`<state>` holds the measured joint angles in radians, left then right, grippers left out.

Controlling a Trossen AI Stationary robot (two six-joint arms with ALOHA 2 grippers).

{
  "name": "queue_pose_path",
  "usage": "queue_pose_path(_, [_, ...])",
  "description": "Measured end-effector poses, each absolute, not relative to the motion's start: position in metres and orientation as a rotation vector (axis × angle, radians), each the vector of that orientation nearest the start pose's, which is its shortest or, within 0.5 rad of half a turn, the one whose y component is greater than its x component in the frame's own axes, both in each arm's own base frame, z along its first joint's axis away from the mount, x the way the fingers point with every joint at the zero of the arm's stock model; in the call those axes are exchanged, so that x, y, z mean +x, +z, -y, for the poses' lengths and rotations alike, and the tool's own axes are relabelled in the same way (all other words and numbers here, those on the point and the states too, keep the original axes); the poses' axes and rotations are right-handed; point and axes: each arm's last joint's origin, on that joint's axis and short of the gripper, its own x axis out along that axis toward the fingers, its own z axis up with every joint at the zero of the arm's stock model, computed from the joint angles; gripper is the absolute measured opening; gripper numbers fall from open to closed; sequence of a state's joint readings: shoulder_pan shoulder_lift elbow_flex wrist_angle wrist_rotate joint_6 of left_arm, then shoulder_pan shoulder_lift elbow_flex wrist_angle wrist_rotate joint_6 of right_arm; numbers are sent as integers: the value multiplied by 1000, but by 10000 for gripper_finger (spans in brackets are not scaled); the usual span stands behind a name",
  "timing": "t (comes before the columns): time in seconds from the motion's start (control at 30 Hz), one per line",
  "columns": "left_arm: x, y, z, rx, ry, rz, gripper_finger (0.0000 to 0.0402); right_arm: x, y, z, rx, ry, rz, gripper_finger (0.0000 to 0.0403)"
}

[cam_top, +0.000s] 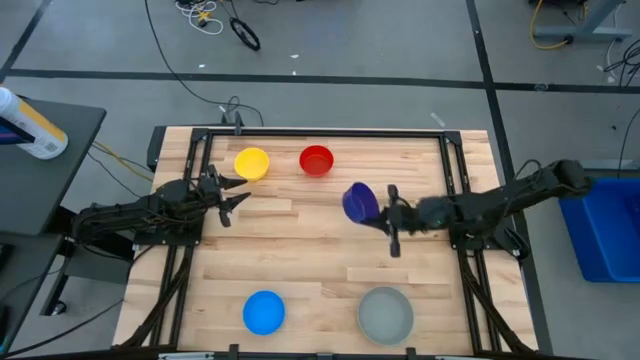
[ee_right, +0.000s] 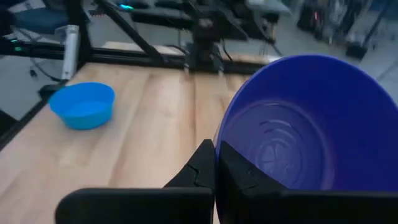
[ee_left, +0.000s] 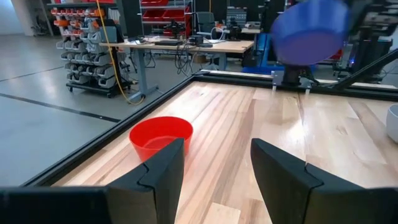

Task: Nest bowls inside each other
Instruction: Stack the blue bowl on the gray bowl

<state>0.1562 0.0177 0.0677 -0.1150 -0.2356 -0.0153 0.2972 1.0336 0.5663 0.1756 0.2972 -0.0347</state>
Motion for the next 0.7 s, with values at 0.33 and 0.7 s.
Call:
queue_pose_path(0.33, [91,174,-21,-12,392,-63,192,170,251,-86,-198,50,-277,0])
queue_pose_path(0.7, [91,174,-21,-35,392,-59,192,115,231,-66,-133,178,32,0])
